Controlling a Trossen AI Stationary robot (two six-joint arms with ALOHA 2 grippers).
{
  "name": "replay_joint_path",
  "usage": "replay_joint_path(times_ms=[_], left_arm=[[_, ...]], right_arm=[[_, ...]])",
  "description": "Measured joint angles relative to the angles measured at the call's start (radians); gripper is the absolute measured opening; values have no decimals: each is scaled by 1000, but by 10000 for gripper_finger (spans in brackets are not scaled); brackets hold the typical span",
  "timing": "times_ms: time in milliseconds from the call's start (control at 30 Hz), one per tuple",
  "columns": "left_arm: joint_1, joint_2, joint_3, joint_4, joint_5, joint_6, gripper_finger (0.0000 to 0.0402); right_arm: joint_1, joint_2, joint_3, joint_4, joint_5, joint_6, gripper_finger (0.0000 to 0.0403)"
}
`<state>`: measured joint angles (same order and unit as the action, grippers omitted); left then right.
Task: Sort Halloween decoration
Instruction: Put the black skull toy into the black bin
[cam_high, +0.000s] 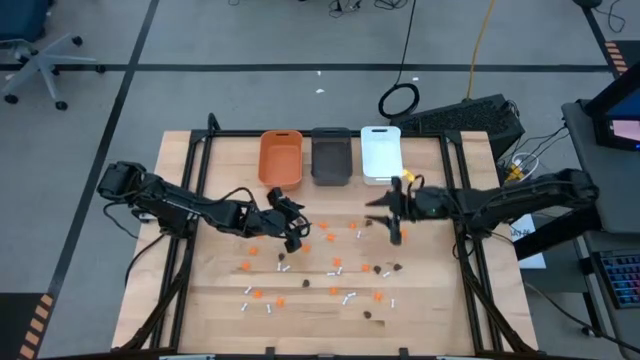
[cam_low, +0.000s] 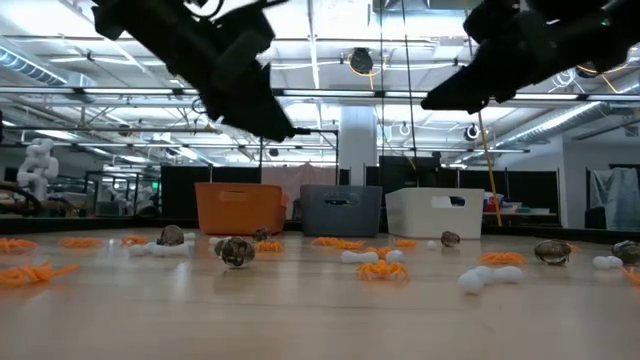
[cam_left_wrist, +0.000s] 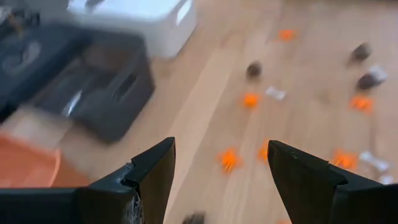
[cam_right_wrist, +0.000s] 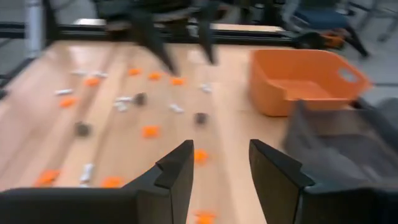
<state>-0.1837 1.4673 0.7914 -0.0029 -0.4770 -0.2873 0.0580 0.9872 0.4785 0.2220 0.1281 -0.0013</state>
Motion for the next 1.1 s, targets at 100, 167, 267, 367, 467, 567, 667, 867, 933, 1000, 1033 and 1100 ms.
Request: replay_joint_path(times_ms=[100,167,267,367,467,567,667,867,933,1000,1033,1100], left_arm=[[0,0,0,-80,0,-22,255],[0,0,0,-123,0,-21,255],[0,0,0,-175,0,6,255],[0,0,0,-194,13,53,255],[0,0,0,-190,31,107,255],[7,3,0,-189,50,149,255],[27,30,1,-189,88,170,255],[67,154,1,-162,115,251,255],[81,190,1,-135,129,275,255],[94,220,1,-113,152,286,255],[100,231,1,-98,165,287,255],[113,246,1,-74,186,286,255]], right_arm=[[65,30,-35,98,1,-8,139],[99,57,-51,155,1,-15,139],[140,108,-59,193,1,-21,139],[167,173,-59,229,1,-22,139],[185,244,-60,290,1,-36,139],[193,306,-60,350,1,-65,139],[193,356,-59,409,1,-88,139],[193,417,-59,474,1,-97,139],[193,424,-59,472,1,-97,139],[193,427,-59,475,1,-97,139],[193,428,-59,475,1,-97,139],[193,428,-59,476,2,-99,139]])
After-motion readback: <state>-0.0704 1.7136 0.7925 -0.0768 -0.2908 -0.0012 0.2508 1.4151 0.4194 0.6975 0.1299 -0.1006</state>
